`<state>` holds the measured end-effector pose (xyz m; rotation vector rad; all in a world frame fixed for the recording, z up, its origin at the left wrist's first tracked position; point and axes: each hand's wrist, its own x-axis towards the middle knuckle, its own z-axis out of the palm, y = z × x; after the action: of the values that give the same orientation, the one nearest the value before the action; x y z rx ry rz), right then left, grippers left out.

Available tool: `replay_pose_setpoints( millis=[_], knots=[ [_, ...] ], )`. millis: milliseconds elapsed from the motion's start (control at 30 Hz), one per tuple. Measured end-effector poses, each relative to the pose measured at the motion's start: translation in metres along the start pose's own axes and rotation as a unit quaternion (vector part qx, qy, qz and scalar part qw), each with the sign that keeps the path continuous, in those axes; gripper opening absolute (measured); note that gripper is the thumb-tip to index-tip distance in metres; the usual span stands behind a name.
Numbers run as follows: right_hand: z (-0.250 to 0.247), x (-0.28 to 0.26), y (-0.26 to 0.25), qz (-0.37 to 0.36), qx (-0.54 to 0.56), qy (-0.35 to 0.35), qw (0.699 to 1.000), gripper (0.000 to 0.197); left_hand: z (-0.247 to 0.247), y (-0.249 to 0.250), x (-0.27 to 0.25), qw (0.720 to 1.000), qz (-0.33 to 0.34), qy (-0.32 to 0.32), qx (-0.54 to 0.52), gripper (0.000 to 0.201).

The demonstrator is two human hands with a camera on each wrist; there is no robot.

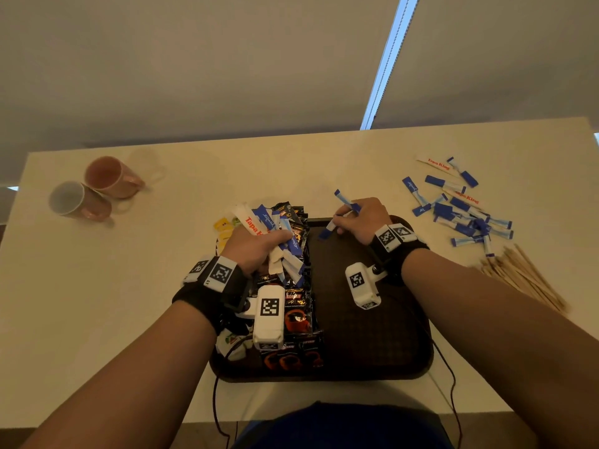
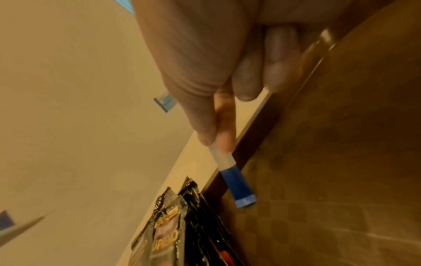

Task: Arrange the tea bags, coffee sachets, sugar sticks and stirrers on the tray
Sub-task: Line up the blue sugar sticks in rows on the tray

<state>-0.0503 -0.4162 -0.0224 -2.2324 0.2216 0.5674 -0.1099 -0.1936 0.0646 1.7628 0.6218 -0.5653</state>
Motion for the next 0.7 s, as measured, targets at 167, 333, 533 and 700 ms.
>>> replay_pose_setpoints(
  millis=[167,333,533,700],
  knots=[
    [-0.008,-0.023,0.018,-0.027,-0.051,-0.058,0.997,0.013,0.003,-0.003,0.002,1.000,-0.012,-0.008,0.000,0.030],
    [-0.006,-0.028,0.028,-0.029,-0.170,-0.092,0.981,0.023,0.007,0.000,0.001,1.000,-0.007,-0.021,0.005,0.027],
    [-0.008,-0.035,0.030,-0.040,-0.196,-0.089,0.976,0.027,0.006,0.002,-0.002,1.000,-0.012,-0.015,0.000,0.027],
    [0.009,-0.028,0.021,-0.025,-0.217,-0.078,0.973,0.024,0.005,0.002,-0.004,1.000,-0.009,-0.009,0.000,0.027]
  ],
)
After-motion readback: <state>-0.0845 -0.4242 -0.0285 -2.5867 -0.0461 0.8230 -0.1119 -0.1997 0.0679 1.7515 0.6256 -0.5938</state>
